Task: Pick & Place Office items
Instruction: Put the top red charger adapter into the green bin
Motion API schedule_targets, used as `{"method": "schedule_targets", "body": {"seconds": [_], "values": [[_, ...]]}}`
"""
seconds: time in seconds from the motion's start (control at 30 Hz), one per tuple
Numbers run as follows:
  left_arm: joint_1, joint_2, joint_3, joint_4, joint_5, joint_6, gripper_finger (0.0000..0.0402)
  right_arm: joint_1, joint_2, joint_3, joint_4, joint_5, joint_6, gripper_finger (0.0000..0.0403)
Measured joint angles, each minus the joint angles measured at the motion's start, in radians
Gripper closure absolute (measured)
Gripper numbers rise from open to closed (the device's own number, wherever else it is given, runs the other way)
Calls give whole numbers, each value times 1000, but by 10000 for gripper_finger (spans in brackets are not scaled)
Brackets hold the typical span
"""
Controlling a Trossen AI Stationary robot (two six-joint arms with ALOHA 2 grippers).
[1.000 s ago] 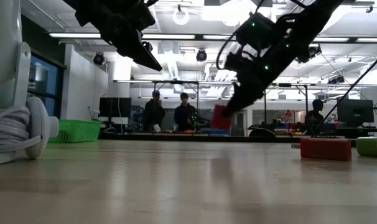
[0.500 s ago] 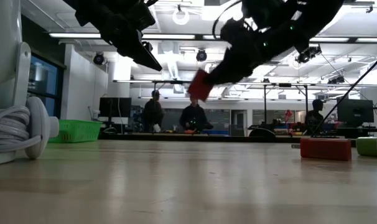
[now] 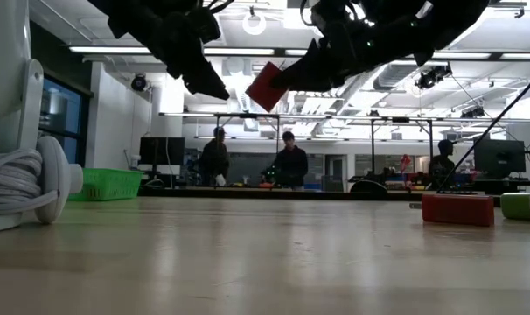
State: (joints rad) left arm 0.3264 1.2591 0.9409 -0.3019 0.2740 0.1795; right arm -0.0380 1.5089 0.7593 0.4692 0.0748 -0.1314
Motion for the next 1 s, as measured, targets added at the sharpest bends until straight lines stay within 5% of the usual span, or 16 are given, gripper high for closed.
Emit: {"method": "schedule_targets", "body": {"seconds": [0.57,1.0], "values": [[-4,0,0,299,0,-361,210,-1,0,0,121,3,-57,293],[-4,0,0,346,-1,-344,210,-1,0,0,150,82,-59,293]]}}
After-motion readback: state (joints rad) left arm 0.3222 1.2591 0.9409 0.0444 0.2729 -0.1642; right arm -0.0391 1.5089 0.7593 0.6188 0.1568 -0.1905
